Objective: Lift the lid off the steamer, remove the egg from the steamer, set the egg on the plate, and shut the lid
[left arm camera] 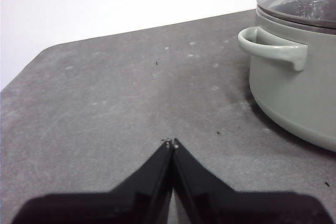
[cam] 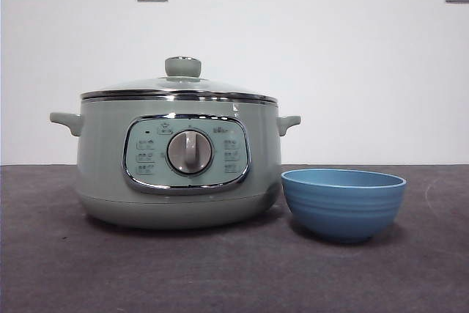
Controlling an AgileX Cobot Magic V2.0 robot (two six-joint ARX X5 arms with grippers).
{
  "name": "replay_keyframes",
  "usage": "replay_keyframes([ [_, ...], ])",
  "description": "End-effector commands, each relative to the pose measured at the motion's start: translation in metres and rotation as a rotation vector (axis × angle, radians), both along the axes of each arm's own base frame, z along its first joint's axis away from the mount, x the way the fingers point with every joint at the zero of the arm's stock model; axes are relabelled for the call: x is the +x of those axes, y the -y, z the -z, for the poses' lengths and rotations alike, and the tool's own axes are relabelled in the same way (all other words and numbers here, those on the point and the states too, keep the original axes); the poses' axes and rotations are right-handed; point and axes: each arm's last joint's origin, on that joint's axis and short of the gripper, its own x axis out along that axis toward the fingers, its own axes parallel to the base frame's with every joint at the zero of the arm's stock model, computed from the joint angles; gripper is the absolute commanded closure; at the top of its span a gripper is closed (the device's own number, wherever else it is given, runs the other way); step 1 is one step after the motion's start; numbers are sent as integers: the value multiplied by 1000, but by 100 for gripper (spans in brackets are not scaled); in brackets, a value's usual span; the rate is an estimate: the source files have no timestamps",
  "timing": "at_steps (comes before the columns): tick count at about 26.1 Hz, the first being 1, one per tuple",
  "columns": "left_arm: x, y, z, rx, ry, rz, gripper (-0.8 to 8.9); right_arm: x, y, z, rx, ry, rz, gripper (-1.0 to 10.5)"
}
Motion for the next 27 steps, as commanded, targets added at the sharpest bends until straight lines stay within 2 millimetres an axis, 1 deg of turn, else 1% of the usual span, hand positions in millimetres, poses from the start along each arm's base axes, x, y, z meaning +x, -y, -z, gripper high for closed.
replay_keyframes([
  [1, 1, 0, 4, -7, -9, -10, 817, 0, 0, 1, 2, -5, 3, 946],
  [4, 1, 0, 4, -7, -9, -10, 817, 0, 0, 1, 1, -5, 3, 946],
  [6, 1, 0, 4, -7, -9, -10, 817, 2, 0, -1, -16, 62, -17, 946],
  [8, 1, -1, 4, -6, -8, -10, 817, 4, 8, -8, 22, 227, 43, 946],
  [10, 1, -1, 4, -6, -8, -10, 817, 4, 19, -7, 115, 351, 140, 946],
  [12, 1, 0, 4, -7, -8, -9, 817, 3, 31, 9, 148, 444, 254, 946],
  [15, 1, 0, 4, -7, -8, -10, 817, 1, 44, 44, 145, 590, 371, 946],
  [17, 1, 0, 4, -7, -8, -10, 817, -1, 49, 66, 145, 647, 420, 946],
  [22, 1, 0, 4, -7, -8, -10, 817, -2, 54, 104, 126, 710, 490, 946],
  [27, 1, 0, 4, -7, -8, -10, 817, -2, 54, 138, 119, 703, 496, 946],
])
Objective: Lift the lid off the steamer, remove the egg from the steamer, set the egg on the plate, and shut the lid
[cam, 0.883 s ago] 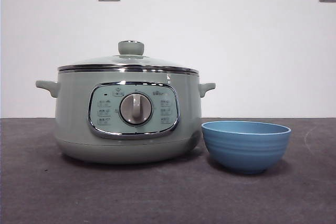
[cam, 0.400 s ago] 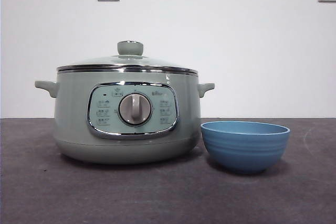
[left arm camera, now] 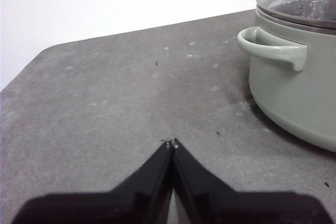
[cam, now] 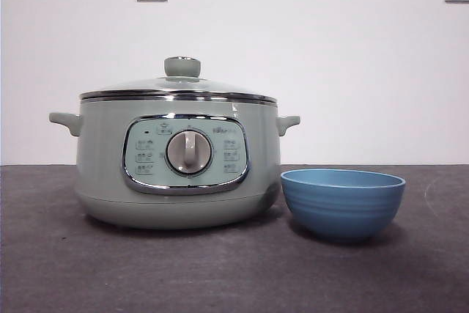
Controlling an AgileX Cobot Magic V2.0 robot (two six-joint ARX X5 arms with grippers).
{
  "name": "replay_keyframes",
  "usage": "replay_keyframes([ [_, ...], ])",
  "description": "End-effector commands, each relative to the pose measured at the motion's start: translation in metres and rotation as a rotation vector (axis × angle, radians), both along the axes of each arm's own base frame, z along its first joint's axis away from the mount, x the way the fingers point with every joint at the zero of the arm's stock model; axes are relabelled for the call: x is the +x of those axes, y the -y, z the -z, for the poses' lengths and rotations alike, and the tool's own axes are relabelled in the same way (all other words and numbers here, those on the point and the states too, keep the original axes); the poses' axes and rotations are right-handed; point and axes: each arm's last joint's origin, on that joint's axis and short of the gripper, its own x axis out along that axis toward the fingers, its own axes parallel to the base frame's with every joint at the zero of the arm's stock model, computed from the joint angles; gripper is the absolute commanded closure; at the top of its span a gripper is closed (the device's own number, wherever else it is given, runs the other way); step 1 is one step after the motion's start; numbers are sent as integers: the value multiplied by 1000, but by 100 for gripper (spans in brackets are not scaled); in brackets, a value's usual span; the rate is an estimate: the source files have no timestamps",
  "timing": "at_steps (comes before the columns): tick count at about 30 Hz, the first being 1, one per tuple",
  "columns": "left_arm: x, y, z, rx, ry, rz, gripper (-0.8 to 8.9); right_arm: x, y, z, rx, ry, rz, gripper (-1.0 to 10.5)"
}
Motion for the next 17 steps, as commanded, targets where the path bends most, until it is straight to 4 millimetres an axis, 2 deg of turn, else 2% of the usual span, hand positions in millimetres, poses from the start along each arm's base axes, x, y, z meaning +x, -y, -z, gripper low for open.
replay_keyframes([
  [1, 1, 0, 4, -6, -9, -8, 817, 1, 0, 19, -7, -10, 8, 946],
  [8, 1, 0, 4, -6, -8, -8, 817, 4, 1, 51, 27, -74, 23, 946],
  [13, 1, 0, 4, -6, -9, -8, 817, 5, 1, 63, 22, -138, 34, 946],
  [17, 1, 0, 4, -6, -9, -8, 817, 5, 1, 63, 19, -136, 53, 946],
])
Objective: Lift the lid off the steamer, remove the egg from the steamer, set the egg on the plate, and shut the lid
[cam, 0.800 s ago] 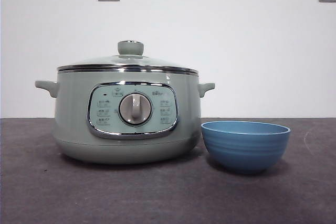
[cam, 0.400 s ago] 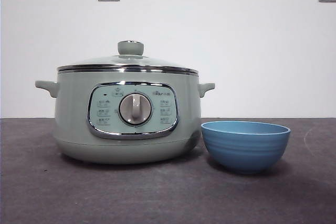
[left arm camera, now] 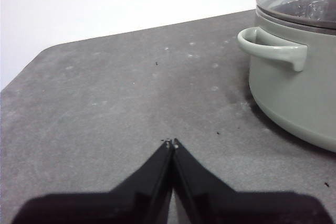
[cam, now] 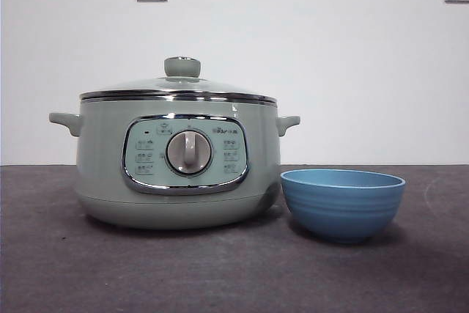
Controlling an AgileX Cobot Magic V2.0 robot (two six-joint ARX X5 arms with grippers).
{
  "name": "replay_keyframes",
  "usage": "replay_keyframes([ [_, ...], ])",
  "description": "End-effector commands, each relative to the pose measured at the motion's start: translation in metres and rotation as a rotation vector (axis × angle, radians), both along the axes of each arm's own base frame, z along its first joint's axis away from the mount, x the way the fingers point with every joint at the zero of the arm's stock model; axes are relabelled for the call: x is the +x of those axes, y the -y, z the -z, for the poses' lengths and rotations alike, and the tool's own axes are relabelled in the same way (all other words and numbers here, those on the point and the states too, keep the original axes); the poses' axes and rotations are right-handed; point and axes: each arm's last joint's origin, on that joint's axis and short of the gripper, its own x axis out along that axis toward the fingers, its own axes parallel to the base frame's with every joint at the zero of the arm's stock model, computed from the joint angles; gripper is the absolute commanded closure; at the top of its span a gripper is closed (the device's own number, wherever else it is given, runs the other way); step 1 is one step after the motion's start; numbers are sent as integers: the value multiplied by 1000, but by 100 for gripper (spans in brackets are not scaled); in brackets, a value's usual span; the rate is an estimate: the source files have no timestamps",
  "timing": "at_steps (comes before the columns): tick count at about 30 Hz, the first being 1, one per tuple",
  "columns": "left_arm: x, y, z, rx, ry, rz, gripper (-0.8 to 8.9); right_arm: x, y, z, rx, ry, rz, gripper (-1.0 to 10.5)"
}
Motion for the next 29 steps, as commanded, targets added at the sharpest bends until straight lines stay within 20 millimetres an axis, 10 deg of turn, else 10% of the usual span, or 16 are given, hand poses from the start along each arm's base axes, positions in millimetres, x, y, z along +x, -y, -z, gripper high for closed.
replay_keyframes([
  [1, 1, 0, 4, -6, -9, -8, 817, 0, 0, 5, 18, -24, 7, 946],
  [29, 1, 0, 4, -6, -8, -8, 817, 0, 0, 5, 32, -27, 9, 946],
])
